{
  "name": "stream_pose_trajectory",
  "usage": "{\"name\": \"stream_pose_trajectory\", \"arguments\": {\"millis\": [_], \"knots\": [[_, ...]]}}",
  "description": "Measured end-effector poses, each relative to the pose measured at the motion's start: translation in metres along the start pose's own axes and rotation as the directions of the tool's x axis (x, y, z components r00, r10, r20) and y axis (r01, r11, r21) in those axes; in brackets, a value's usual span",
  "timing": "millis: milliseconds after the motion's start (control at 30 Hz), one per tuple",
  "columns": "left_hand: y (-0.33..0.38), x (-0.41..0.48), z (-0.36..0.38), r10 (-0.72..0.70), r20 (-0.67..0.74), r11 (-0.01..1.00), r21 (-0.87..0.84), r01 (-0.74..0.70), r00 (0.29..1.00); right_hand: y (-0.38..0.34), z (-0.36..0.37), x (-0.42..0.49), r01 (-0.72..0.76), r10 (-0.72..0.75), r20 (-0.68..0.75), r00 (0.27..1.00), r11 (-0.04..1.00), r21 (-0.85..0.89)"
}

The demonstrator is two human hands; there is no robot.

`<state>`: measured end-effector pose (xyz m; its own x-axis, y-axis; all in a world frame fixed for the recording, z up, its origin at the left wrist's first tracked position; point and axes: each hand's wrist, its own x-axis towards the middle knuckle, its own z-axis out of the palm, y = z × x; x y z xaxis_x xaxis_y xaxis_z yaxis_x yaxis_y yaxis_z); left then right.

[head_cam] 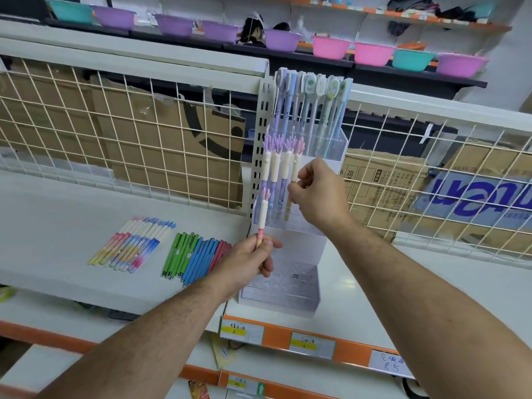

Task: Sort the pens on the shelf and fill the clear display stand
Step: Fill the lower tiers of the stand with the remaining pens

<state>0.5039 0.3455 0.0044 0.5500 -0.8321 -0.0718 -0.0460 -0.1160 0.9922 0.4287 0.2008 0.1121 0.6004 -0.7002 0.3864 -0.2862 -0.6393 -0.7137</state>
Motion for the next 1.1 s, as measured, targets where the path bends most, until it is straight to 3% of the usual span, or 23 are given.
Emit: {"name": "stream_pose_trajectory", "arguments": {"millis": [233, 300, 400, 500, 633, 800, 1100], "knots": [[0.003, -0.003, 0.002, 0.014, 0.003, 1.000, 0.025, -0.014, 1.000, 0.003, -0.001, -0.026, -0.044, 0.044, -0.074, 0.996, 0.999, 0.007], [0.005, -0.004, 0.003, 0.021, 0.009, 0.999, 0.035, -0.021, 1.000, 0.003, 0.000, -0.040, -0.027, 0.027, 0.009, 1.000, 0.999, 0.043], [0.010, -0.005, 0.005, 0.036, 0.042, 0.990, 0.135, -0.041, 0.998, 0.006, 0.001, -0.056, -0.056, 0.034, 0.266, 0.963, 0.996, 0.074], [0.020, -0.005, 0.011, 0.059, 0.080, 0.968, 0.238, -0.076, 0.995, 0.012, 0.004, -0.061, -0.017, 0.017, 0.321, 0.947, 1.000, -0.003], [0.026, -0.004, 0.014, 0.134, 0.058, 0.925, 0.352, -0.145, 0.989, 0.011, -0.003, -0.056, 0.009, -0.018, 0.227, 0.974, 0.999, 0.041], [0.019, 0.000, 0.005, 0.174, 0.093, 0.613, 0.769, -0.182, 0.980, 0.000, -0.026, -0.033, -0.059, 0.056, 0.017, 0.998, 0.975, 0.213], [0.006, 0.003, 0.004, 0.091, 0.115, 0.450, 0.881, -0.144, 0.989, -0.011, -0.024, -0.015, -0.026, 0.038, -0.081, 0.996, 0.989, 0.146]]}}
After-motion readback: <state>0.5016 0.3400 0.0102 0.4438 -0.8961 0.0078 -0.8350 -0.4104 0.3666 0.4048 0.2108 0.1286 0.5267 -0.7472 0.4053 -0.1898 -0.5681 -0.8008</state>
